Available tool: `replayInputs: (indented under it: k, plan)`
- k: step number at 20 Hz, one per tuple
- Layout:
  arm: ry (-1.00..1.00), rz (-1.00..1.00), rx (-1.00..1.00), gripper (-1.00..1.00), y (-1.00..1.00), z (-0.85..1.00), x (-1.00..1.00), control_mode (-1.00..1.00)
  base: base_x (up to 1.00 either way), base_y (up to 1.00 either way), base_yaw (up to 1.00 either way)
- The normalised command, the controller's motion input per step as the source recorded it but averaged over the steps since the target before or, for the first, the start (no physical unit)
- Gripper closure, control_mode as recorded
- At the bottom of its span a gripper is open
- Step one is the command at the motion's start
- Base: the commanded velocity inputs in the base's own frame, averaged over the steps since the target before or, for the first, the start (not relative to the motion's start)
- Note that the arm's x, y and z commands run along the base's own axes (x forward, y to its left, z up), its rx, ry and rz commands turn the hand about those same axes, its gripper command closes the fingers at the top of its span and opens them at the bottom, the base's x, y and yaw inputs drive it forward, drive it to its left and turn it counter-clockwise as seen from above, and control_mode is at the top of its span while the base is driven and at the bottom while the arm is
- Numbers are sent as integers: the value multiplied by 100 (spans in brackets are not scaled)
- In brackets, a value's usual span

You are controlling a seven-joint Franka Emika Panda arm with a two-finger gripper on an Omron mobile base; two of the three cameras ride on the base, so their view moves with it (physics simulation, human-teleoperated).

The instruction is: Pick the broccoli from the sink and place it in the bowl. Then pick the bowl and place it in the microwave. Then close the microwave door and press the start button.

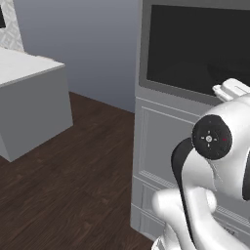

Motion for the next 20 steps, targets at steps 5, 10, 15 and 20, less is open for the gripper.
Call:
replayInputs:
  k: [5, 10, 15, 20]
  plan:
    - [1, 4, -15, 100, -22, -4, 0, -100, 0, 0, 0]
    - [16, 1, -3, 100, -55, -6, 0, -100, 0, 0, 0]
    - [9, 5, -2, 100, -59, -22, 2, -100, 0, 0, 0]
    - [0, 8, 0, 100, -61, -10, 1, -100, 0, 0, 0]
